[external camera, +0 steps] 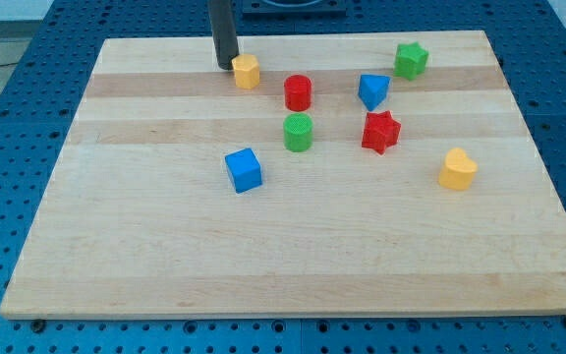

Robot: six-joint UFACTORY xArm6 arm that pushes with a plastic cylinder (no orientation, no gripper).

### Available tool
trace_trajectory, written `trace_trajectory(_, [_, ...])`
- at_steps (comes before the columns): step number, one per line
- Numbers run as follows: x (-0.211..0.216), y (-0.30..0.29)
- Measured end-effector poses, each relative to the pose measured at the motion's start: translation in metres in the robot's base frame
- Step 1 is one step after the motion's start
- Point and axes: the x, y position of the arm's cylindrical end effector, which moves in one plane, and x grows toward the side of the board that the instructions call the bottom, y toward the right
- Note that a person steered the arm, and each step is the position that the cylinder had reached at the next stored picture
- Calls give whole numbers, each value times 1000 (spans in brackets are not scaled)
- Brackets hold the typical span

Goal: Place the arm parallel to the left of the yellow heart

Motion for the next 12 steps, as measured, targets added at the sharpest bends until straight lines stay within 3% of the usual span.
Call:
trace_trajectory(2, [-19, 66])
trace_trajectory(3, [18, 67])
trace_trajectory(6, [35, -38])
trace_trajectory(8, [49, -37])
trace_trajectory(9, [74, -22])
trace_trajectory(12, [96, 62])
